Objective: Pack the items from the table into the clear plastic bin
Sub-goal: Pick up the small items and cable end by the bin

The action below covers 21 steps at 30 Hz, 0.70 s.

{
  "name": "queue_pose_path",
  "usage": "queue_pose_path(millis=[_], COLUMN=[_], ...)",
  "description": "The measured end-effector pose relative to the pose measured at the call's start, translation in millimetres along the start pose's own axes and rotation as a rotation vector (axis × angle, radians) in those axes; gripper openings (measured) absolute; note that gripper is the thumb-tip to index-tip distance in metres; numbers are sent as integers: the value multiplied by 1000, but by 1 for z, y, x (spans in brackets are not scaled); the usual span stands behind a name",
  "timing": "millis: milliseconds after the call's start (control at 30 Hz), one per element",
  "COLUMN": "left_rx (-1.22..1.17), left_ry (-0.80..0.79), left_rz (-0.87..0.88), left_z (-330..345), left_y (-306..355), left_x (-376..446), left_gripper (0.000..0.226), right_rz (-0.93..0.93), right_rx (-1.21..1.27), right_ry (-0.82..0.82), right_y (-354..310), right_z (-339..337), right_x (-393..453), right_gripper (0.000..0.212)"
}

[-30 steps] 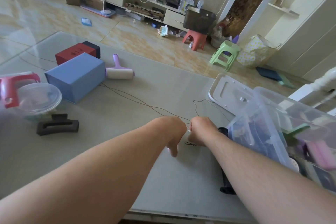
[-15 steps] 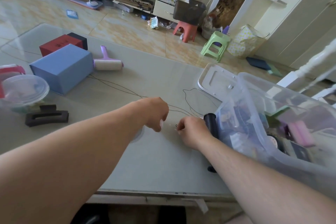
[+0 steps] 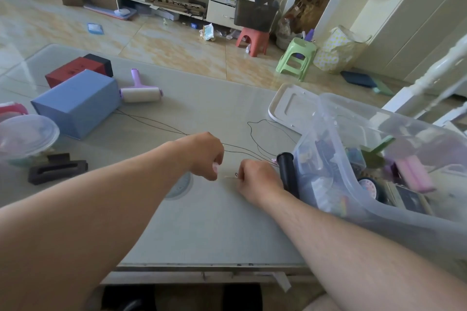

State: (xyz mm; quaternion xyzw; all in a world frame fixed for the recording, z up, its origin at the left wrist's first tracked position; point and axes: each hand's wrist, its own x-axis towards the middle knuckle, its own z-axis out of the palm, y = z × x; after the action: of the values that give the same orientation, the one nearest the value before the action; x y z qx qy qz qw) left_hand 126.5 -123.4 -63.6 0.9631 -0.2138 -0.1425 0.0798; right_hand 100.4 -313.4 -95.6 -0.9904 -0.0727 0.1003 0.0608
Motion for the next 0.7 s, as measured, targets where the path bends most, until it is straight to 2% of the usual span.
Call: queue_pose_path(millis=[133, 300, 400, 500, 567, 700], left_rx=[-38, -68, -99, -164, -181, -92], left_ry=[103, 336, 415, 481, 494, 418], left_rz=[-52, -145, -150, -64, 34, 241], left_z=[-17, -69, -102, -128, -139, -140], left_y=[3, 26, 58, 104, 144, 227], left_x=[-14, -43, -57, -55, -47, -21], left_gripper=[32, 23, 17, 16, 18, 29], right_rz=[-13, -189, -287, -258, -175, -5], right_rx=[87, 63, 35, 54, 115, 104], right_ry=[72, 217, 307, 406, 377, 120], right_y=[-17, -39, -17, 37, 87, 176], right_z=[-25, -110, -173, -230, -252, -238], right_x=[0, -25, -56, -84, -98, -113], right_gripper=[14, 13, 14, 8, 7, 11])
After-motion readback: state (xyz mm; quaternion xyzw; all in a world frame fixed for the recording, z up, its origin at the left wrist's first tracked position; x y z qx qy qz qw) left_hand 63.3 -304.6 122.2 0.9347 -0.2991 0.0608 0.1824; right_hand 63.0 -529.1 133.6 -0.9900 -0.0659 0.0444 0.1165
